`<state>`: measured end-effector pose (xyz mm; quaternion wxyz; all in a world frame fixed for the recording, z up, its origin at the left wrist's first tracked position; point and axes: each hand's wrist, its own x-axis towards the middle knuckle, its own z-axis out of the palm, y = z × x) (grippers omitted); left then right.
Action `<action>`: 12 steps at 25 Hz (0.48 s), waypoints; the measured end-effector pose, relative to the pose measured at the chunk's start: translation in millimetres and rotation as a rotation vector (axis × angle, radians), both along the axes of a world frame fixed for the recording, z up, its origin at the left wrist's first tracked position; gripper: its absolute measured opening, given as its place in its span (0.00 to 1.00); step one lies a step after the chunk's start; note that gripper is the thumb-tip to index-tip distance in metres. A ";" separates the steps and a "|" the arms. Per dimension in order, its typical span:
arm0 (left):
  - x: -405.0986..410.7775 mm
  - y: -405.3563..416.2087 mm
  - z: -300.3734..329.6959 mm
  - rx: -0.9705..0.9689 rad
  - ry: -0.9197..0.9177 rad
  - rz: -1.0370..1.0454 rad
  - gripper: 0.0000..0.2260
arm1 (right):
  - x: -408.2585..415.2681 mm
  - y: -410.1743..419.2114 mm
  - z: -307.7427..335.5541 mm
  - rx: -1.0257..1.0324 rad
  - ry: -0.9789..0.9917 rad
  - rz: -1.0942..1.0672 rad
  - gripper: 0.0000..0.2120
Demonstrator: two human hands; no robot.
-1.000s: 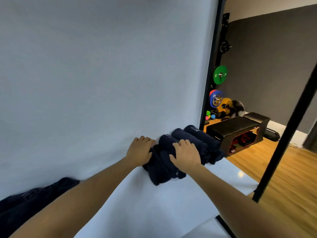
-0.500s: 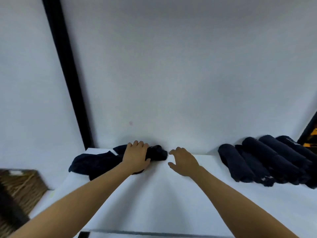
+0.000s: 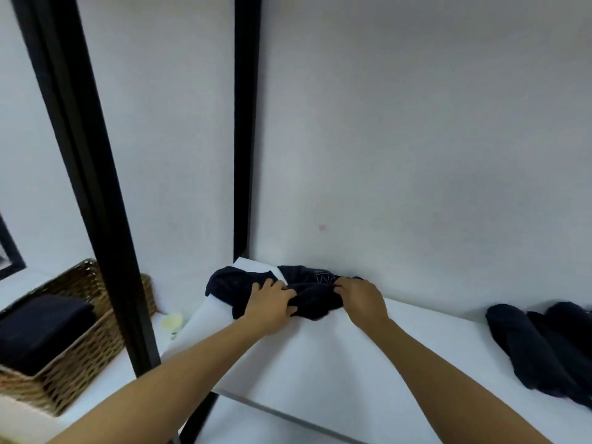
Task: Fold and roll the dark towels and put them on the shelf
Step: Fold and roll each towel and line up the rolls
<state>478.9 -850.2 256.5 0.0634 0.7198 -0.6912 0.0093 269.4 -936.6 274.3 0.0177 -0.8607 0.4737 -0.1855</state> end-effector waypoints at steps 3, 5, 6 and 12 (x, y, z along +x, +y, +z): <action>-11.1 -16.0 44.0 -0.263 0.196 -0.046 0.09 | -22.5 0.0 57.4 -0.166 -0.194 -0.068 0.11; -30.7 -27.9 91.6 -0.420 0.386 -0.093 0.10 | -36.7 4.1 102.5 -0.142 -0.442 -0.119 0.09; -43.2 -31.1 116.4 -0.494 0.466 -0.119 0.12 | -43.7 7.1 123.3 -0.157 -0.575 -0.134 0.08; -137.5 -18.9 145.4 -0.175 0.727 -0.477 0.20 | -109.0 10.2 146.3 -0.093 -0.910 -0.384 0.09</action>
